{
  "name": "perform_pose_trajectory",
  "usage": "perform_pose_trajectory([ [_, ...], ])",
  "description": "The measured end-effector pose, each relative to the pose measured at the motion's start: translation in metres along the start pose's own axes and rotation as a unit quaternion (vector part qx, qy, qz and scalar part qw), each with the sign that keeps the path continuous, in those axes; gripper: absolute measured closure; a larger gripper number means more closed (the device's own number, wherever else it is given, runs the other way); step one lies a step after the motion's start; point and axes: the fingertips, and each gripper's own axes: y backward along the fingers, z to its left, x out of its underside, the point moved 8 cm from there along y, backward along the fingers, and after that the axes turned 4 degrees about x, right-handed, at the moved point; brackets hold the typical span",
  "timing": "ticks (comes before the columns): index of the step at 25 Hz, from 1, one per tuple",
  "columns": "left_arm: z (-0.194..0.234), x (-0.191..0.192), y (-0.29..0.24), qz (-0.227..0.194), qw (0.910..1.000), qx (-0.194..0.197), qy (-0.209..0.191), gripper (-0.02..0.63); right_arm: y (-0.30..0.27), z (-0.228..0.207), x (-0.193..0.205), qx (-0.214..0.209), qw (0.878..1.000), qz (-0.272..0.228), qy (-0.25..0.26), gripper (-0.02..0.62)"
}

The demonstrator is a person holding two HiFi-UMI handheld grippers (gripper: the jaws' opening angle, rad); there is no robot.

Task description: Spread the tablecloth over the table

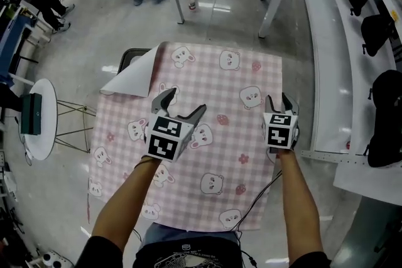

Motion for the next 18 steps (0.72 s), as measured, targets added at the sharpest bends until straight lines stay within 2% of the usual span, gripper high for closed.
perform_pose_trajectory([
  [6,0.025,0.003,0.03,-0.003,0.9996,-0.017,-0.021,0.221,0.02,0.02,-0.016,-0.005,1.0,-0.019,0.007,0.417],
  [18,0.131,0.052,0.106,0.012,0.9973,-0.037,-0.062,0.221,0.064,0.133,-0.063,-0.018,0.998,-0.057,0.009,0.4],
])
